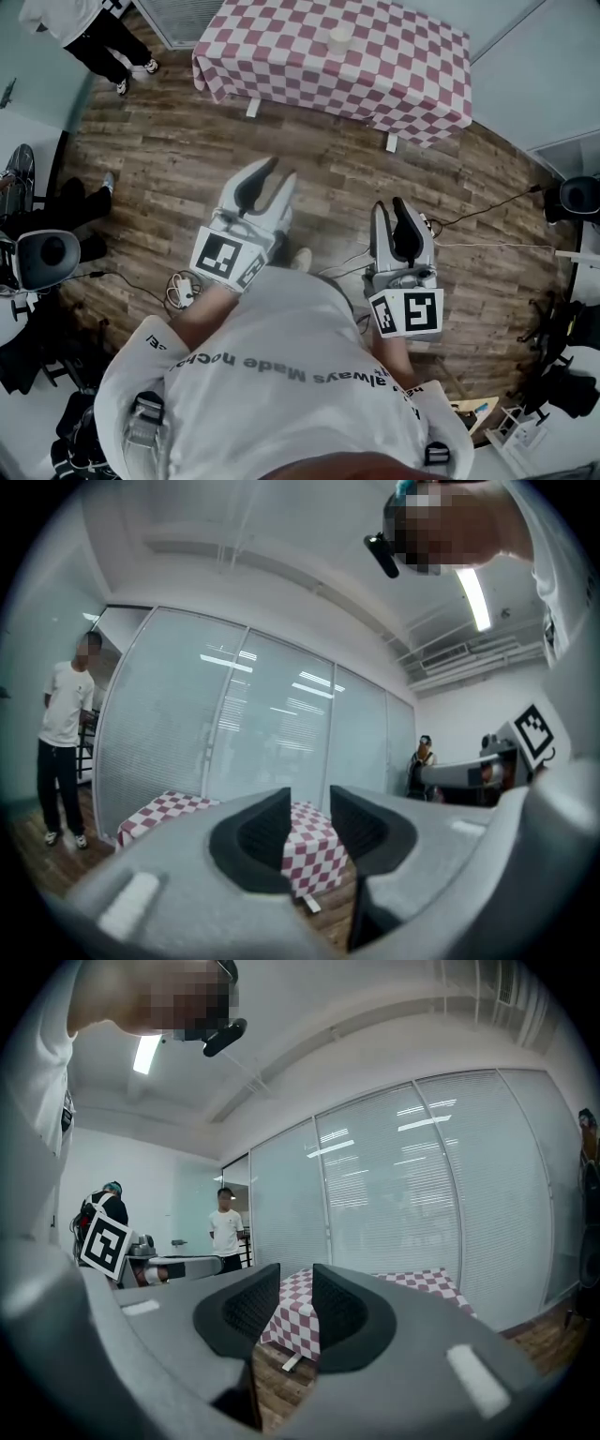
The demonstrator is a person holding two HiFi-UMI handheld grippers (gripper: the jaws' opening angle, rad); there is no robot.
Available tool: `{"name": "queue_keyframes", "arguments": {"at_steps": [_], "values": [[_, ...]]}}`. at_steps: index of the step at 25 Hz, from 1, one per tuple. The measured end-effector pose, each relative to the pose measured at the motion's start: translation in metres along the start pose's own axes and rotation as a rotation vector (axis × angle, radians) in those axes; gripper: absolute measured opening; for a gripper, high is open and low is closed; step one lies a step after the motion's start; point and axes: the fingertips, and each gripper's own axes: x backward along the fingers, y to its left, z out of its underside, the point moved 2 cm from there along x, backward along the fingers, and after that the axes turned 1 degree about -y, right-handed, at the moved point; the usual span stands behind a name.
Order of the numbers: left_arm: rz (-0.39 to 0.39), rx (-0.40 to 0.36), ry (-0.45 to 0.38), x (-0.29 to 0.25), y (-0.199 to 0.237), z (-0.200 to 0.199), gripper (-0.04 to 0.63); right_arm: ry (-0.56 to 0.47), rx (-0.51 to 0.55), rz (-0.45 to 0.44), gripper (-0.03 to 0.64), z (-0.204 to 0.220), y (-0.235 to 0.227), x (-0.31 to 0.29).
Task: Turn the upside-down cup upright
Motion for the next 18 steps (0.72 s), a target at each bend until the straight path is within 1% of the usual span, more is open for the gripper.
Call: {"name": "queue_keyframes", "arguments": {"at_steps": [5, 8, 13, 18], "values": [[-0.001, 0.024, 0.003, -0.020, 0.025, 0.005, 0.133, -0.002, -0.040, -0.023, 0.109, -0.003, -0.003, -0.036], [0.004, 0.034, 0.005, -0.037, 0.048, 0.006, 0.133, 0.006, -0.034, -0.028, 0.107, -0.003, -0.005, -0.066], [0.008, 0.031, -0.008, -0.071, 0.101, -0.007, 0.133, 0.015, -0.016, -0.032, 0.107, -0.011, -0.010, -0.131], [0.018, 0.044, -0.011, -0.094, 0.159, -0.014, 0.133, 0.021, -0.005, -0.040, 0.106, -0.016, 0.000, -0.196]]}}
